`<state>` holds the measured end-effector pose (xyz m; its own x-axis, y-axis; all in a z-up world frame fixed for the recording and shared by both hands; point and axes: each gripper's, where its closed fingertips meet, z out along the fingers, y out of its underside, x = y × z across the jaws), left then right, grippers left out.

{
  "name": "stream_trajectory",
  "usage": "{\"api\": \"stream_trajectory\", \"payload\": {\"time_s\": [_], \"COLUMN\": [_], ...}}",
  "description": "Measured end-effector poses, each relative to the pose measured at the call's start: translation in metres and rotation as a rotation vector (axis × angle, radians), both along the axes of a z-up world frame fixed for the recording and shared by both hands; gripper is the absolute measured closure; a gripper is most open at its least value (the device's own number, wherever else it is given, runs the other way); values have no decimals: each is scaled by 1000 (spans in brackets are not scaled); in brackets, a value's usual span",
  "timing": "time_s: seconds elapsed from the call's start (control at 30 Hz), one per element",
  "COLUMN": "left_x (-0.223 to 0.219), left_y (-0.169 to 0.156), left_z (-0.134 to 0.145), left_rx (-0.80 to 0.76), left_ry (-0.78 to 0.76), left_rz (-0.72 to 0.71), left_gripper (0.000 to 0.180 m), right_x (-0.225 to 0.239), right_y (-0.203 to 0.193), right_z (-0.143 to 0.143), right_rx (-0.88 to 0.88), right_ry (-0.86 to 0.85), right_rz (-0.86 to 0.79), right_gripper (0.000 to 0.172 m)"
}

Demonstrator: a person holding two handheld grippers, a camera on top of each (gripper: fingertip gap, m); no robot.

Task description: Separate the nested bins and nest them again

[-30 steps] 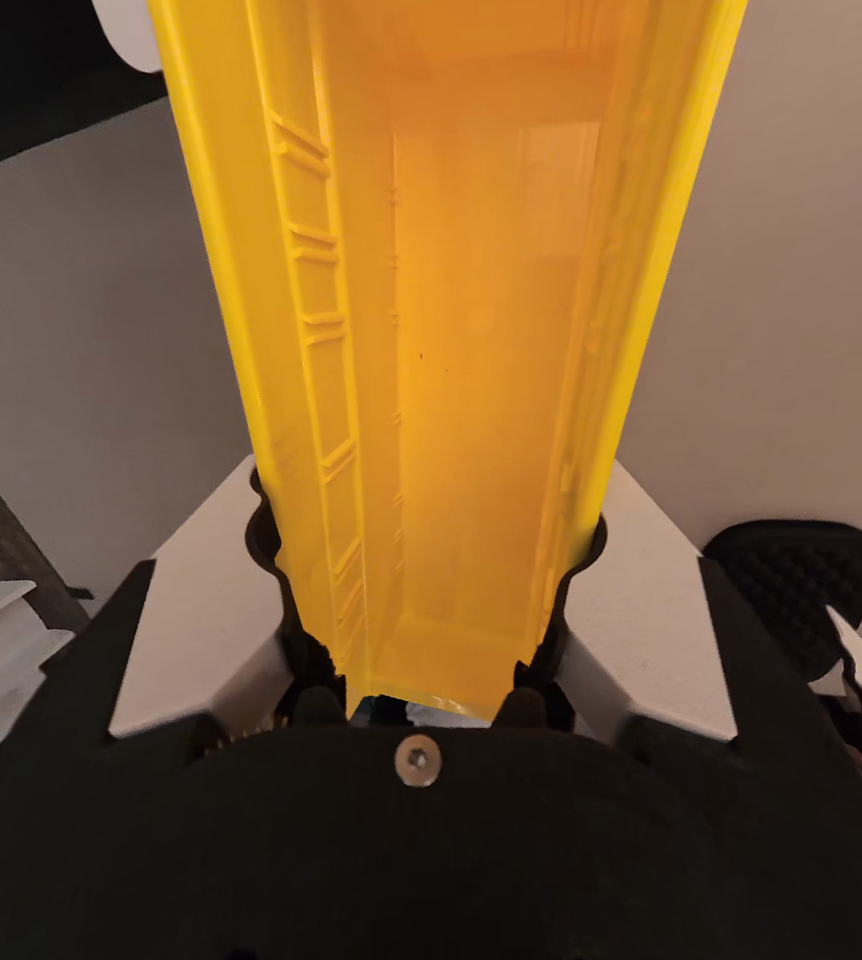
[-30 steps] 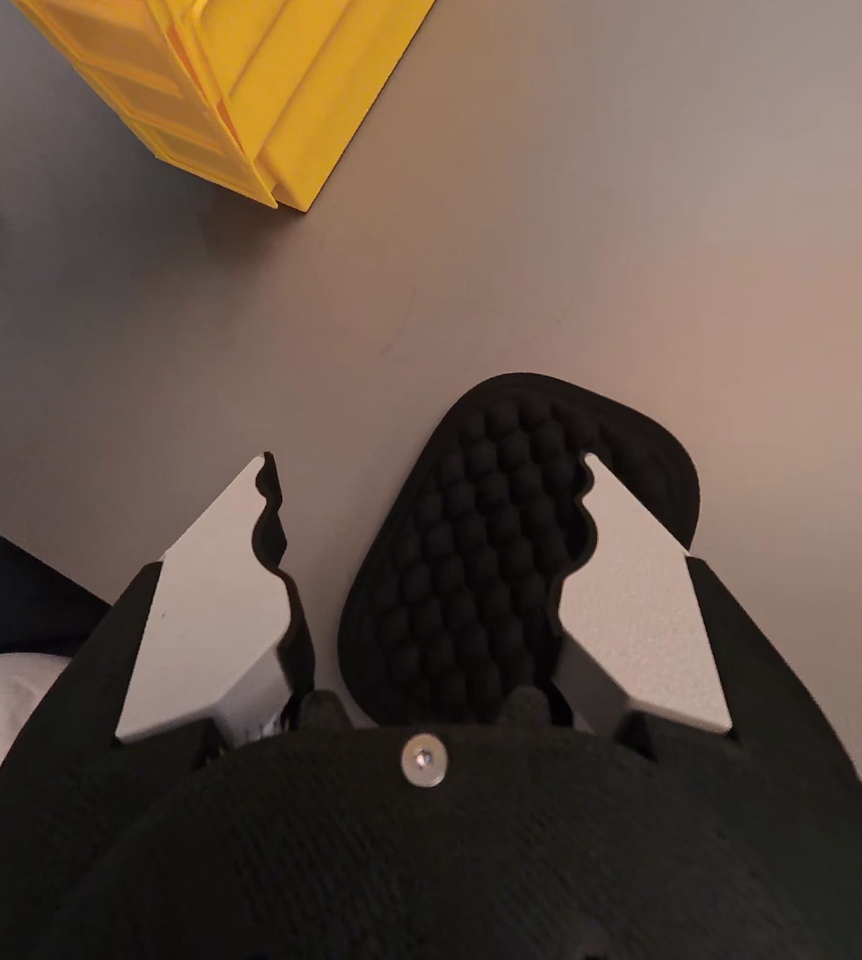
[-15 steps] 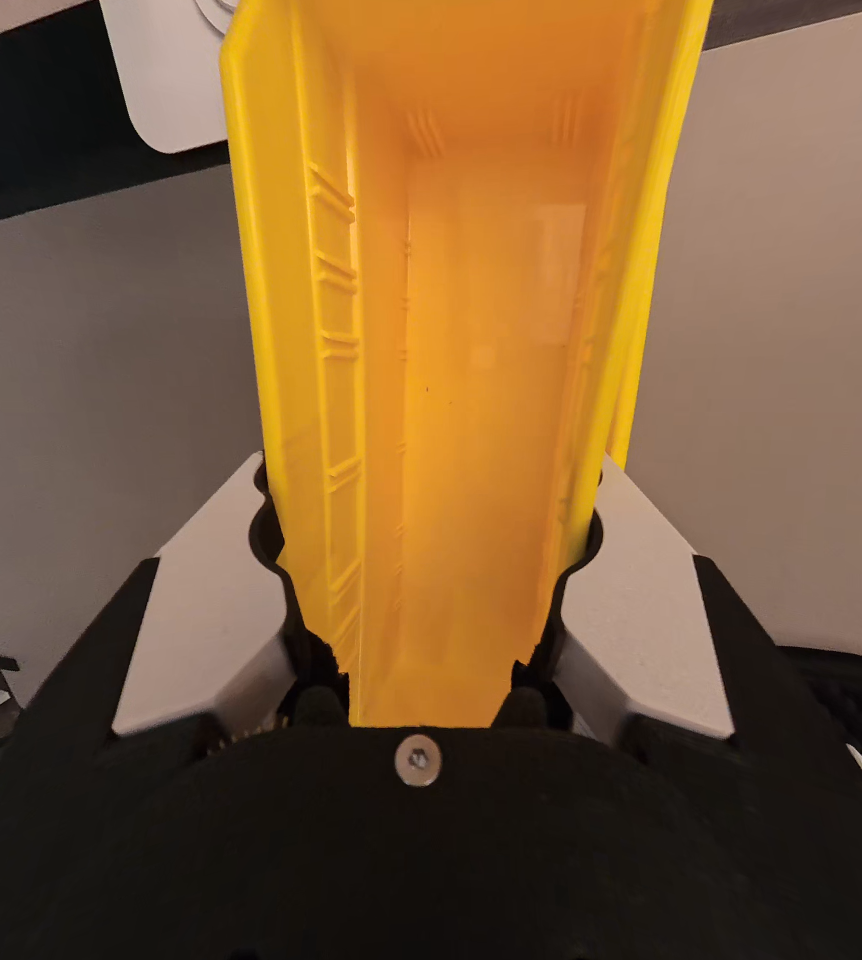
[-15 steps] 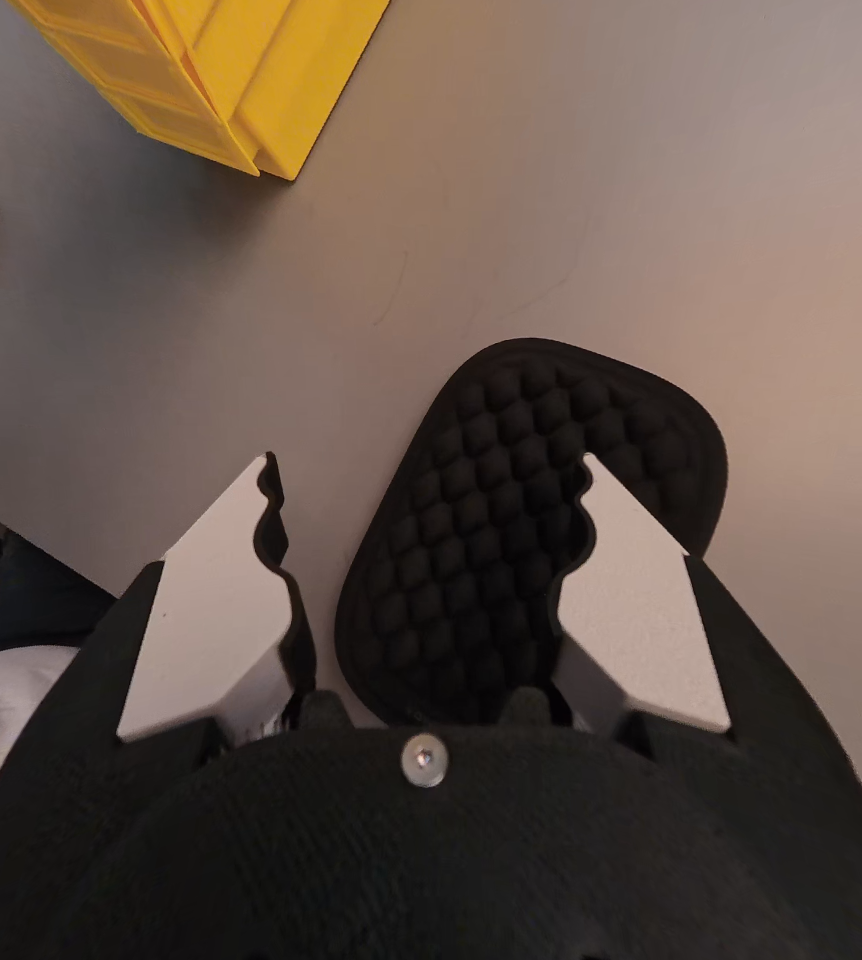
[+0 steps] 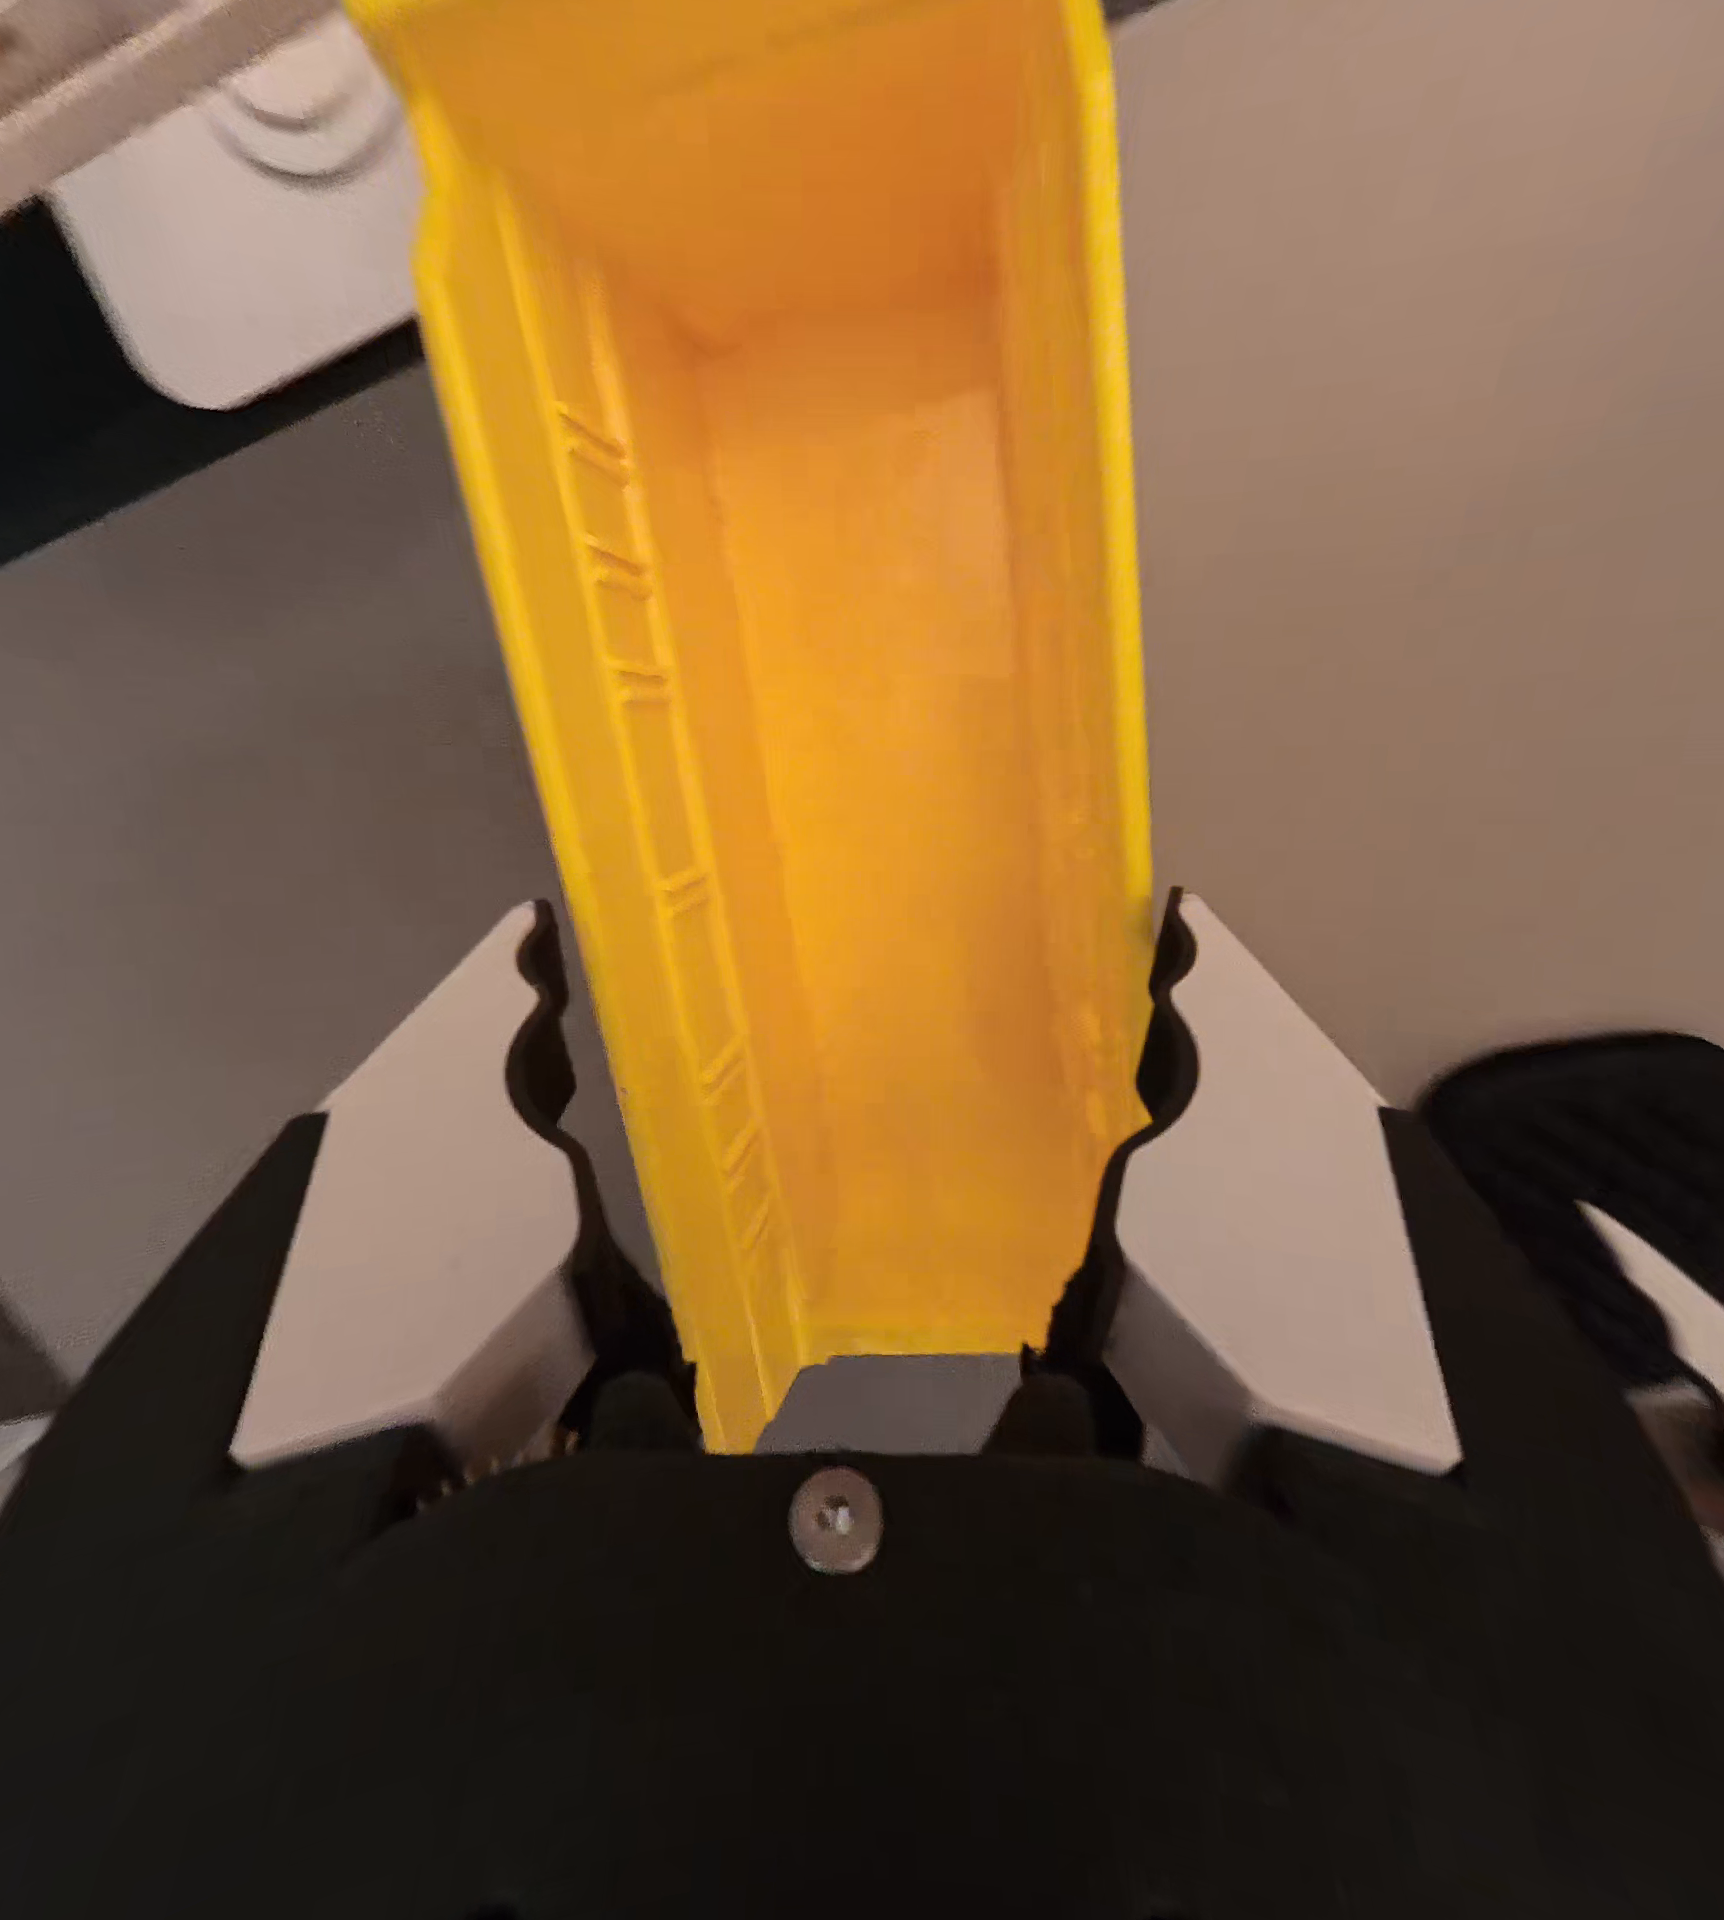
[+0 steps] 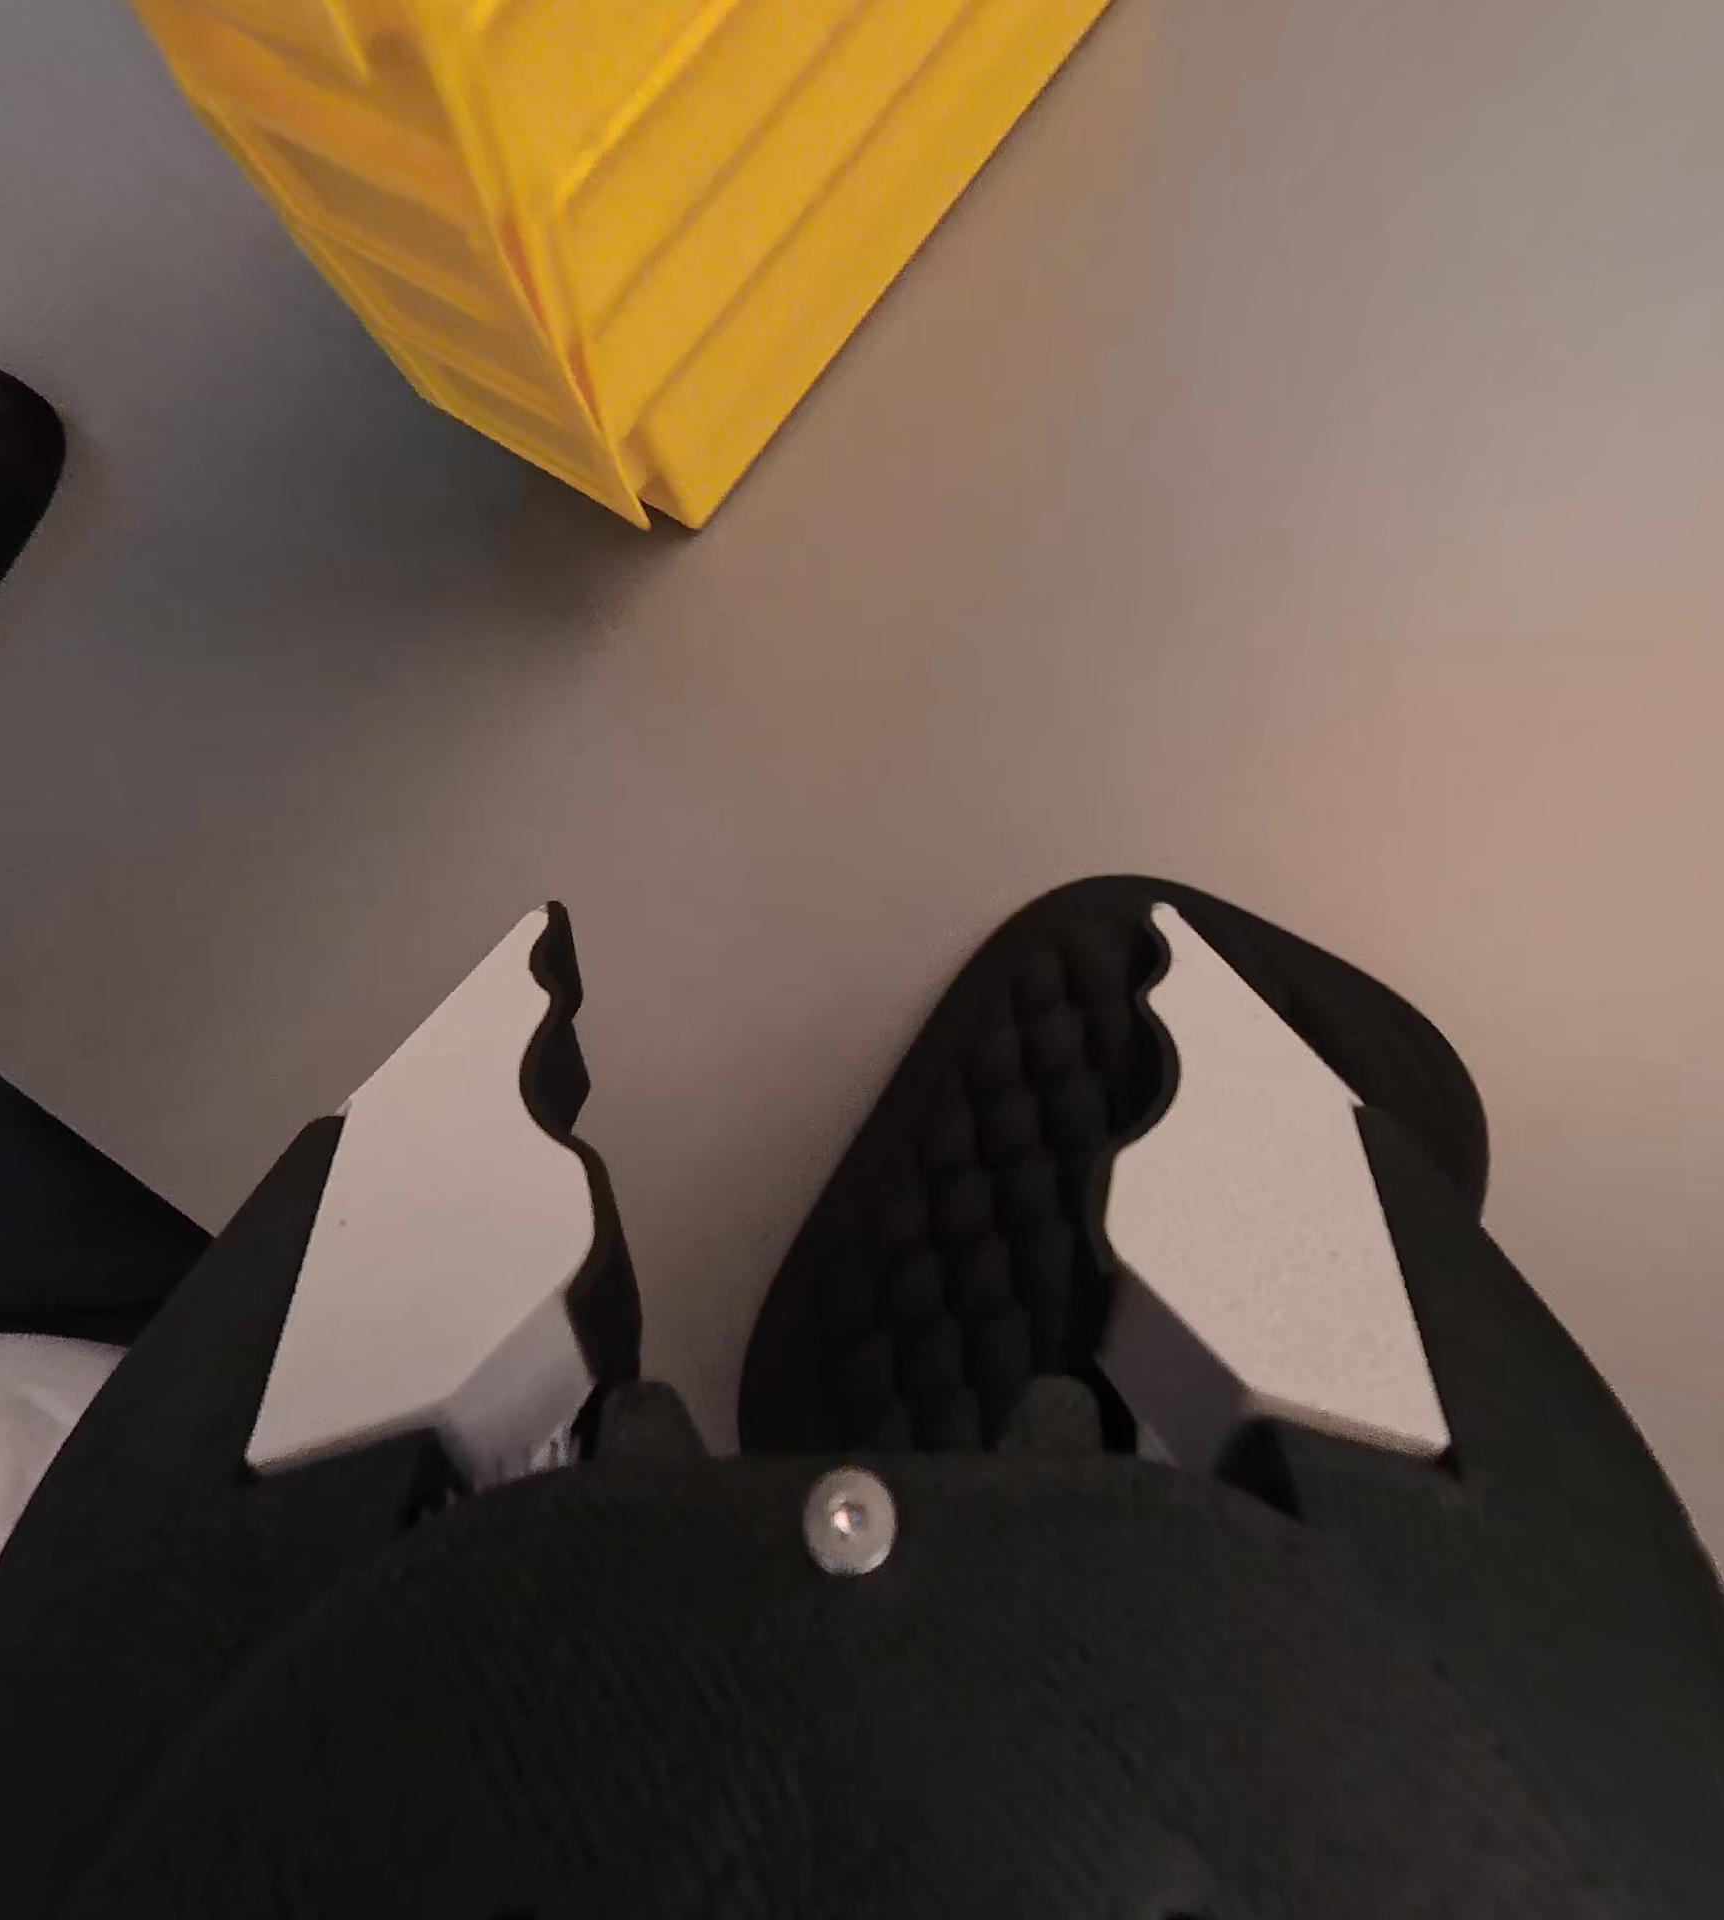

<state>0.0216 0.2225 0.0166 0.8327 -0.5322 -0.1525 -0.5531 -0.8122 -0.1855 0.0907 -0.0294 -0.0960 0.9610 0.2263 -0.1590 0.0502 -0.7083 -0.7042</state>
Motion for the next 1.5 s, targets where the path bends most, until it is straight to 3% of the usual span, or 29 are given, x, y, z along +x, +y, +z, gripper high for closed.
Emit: {"api": "stream_trajectory", "payload": {"time_s": [0.1, 0.23, 0.33, 0.43, 0.53, 0.6, 0.77, 0.83, 0.87, 0.97, 1.03, 1.2, 1.4, 1.5], "left_x": [4, 3, 1, -12, -41, -64, -128, -151, -162, -196, -214, -215, -228, -228], "left_y": [-9, -1, -2, -25, -51, -58, -41, -42, -39, 11, 34, 10, 18, 19], "left_z": [8, 50, 98, 141, 159, 163, 199, 202, 193, 165, 158, 174, 174, 175], "left_rx": [-27, 94, 238, 328, 310, 319, 722, 860, 896, 1086, 1033, 838, 865, 819], "left_ry": [-35, -173, -439, -771, -1046, -1142, -1218, -1247, -1235, -1090, -1068, -1400, -1378, -1437], "left_rz": [-62, -196, -330, -480, -573, -592, -645, -714, -717, -592, -478, -554, -525, -508], "left_gripper": [74, 84, 95, 99, 105, 110, 119, 139, 158, 176, 180, 180, 180, 180], "right_x": [-10, -19, -24, -31, -40, -46, -65, -63, -63, -64, -62, -41, -14, -12], "right_y": [6, 15, 29, 44, 68, 91, 159, 191, 207, 250, 281, 353, 384, 386], "right_z": [8, 32, 73, 119, 157, 177, 215, 223, 222, 193, 171, 132, 98, 96], "right_rx": [21, 120, 289, 443, 498, 491, 462, 469, 463, 332, 251, 110, -113, -154], "right_ry": [-40, -105, -183, -256, -252, -204, 9, -51, -106, -308, -431, -763, -838, -854], "right_rz": [30, 80, 156, 239, 322, 368, 476, 468, 477, 535, 553, 565, 535, 567], "right_gripper": [65, 66, 77, 96, 107, 108, 124, 126, 126, 136, 143, 144, 129, 155]}}
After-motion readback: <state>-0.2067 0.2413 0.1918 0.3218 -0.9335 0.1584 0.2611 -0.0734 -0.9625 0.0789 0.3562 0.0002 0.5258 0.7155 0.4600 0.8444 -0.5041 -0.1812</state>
